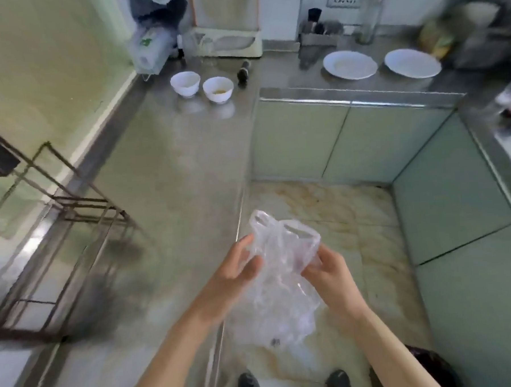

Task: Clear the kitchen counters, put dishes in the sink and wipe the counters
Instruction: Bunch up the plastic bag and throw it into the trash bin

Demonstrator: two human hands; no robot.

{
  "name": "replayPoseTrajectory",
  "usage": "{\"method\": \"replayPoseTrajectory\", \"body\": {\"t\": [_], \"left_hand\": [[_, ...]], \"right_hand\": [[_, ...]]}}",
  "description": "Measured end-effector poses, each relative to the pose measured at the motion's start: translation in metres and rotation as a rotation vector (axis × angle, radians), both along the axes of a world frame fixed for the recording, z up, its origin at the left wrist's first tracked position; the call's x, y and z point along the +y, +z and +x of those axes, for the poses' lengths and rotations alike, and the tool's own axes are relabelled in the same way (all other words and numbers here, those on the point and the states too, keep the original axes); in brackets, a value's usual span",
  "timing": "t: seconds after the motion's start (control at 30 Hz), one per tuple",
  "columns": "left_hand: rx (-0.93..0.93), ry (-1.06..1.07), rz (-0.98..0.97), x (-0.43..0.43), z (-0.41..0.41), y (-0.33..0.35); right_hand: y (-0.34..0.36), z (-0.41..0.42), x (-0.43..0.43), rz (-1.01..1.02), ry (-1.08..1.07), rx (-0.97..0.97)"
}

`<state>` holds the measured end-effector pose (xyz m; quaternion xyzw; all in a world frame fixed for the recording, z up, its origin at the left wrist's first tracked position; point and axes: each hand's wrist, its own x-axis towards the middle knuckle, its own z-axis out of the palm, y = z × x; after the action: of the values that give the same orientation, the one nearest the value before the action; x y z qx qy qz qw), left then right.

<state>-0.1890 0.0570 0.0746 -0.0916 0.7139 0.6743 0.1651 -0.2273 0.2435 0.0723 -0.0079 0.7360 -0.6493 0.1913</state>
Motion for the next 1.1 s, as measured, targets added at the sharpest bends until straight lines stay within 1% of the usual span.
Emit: {"method": "replayPoseTrajectory", "body": {"t": [0.07,0.1,0.17,0.27,0.3,0.37,0.5,0.6,0.67,0.73,0.83,0.9,0.97,1.1], "left_hand": [[-0.005,0.044,-0.107,0.042,-0.018,-0.012],[-0.013,0.047,-0.160,0.064,-0.025,-0.018],[-0.028,0.016,-0.221,0.109,-0.037,-0.025],[-0.006,-0.035,-0.247,0.168,-0.049,-0.034],[-0.008,-0.062,-0.258,0.185,-0.051,-0.037],[-0.022,-0.136,-0.223,0.220,-0.056,-0.043],[-0.078,-0.222,-0.108,0.282,-0.066,-0.052],[-0.093,-0.310,-0.027,0.318,-0.072,-0.060],[-0.155,-0.408,0.000,0.338,-0.075,-0.074],[-0.175,-0.515,-0.017,0.361,-0.081,-0.095],[-0.142,-0.662,-0.228,0.396,-0.089,-0.153],[-0.117,-0.658,-0.341,0.413,-0.089,-0.198],[-0.093,-0.690,-0.383,0.427,-0.088,-0.245],[-0.073,-0.870,-0.449,0.455,-0.077,-0.336]], "right_hand": [[-0.001,0.008,0.040,-0.155,-0.030,-0.128],[-0.003,0.013,0.061,-0.195,-0.037,-0.195],[-0.004,0.023,0.099,-0.227,-0.020,-0.251],[-0.003,0.040,0.147,-0.374,-0.050,-0.294],[-0.001,0.045,0.159,-0.366,-0.052,-0.273],[-0.001,0.050,0.180,-0.262,-0.096,-0.203],[-0.025,0.049,0.219,-0.031,-0.404,-0.117],[-0.045,0.046,0.257,0.057,-0.545,-0.069],[-0.065,0.044,0.283,0.086,-0.667,-0.075],[-0.097,0.042,0.306,0.147,-0.812,-0.096],[-0.174,0.044,0.339,0.281,-1.023,-0.182],[-0.234,0.051,0.363,0.317,-1.177,-0.305],[-0.292,0.060,0.388,0.337,-1.314,-0.394],[-0.401,0.087,0.432,0.424,-1.457,-0.552]]}}
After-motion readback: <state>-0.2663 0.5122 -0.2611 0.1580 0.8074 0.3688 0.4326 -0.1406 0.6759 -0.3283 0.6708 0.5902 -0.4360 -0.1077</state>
